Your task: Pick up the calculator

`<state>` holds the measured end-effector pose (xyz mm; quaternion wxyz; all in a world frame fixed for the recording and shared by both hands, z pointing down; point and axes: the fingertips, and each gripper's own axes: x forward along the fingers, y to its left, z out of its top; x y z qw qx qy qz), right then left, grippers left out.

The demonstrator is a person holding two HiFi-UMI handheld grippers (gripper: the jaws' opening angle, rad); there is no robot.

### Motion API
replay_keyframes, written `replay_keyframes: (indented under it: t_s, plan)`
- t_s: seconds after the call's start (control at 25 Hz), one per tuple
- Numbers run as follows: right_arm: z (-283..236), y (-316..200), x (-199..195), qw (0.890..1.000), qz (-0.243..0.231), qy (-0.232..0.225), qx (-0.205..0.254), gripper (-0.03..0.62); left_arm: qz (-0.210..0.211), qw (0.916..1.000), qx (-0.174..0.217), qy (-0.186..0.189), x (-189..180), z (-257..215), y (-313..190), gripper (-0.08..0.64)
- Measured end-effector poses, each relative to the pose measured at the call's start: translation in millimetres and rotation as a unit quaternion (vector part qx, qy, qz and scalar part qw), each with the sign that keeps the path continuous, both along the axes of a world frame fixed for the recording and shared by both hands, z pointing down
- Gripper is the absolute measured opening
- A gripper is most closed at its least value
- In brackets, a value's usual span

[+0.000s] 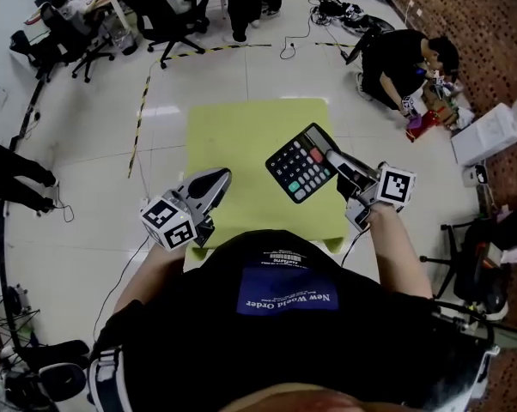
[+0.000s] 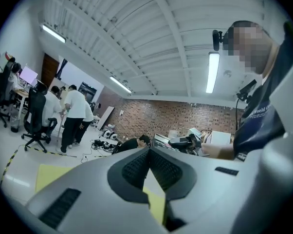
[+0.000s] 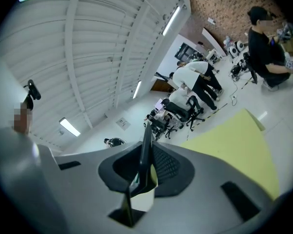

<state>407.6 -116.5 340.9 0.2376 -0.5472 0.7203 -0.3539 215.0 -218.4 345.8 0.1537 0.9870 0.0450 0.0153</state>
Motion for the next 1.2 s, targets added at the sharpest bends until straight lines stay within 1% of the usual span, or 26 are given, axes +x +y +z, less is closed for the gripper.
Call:
replay_keyframes:
  t_s: [0.16, 0.4, 0.76, 1.2]
  plan:
    - [-10.5, 14.4, -9.9, 1.0, -0.001, -0.003, 0.023, 0.04, -0.006, 0.9999, 0.01, 0.007, -2.9, -10.1, 2.0, 0.006]
    - [-8.5, 17.1, -15.0, 0.999, -0.011, 0.005, 0.033, 0.04, -0.019, 0.9997, 0.013, 0.013, -5.2, -15.6, -0.3, 0.006]
    - [-12.0, 7.9, -17.4, 0.999, -0.034, 0.016, 0.038, 0.04, -0.035, 0.9993, 0.008, 0.012, -10.1, -14.0, 3.3, 0.006]
    - [-11.9, 4.5, -20.2, 0.998, -0.04, 0.022, 0.04, 0.04, -0.042, 0.999, 0.009, 0.014, -16.0, -11.7, 3.1, 0.006]
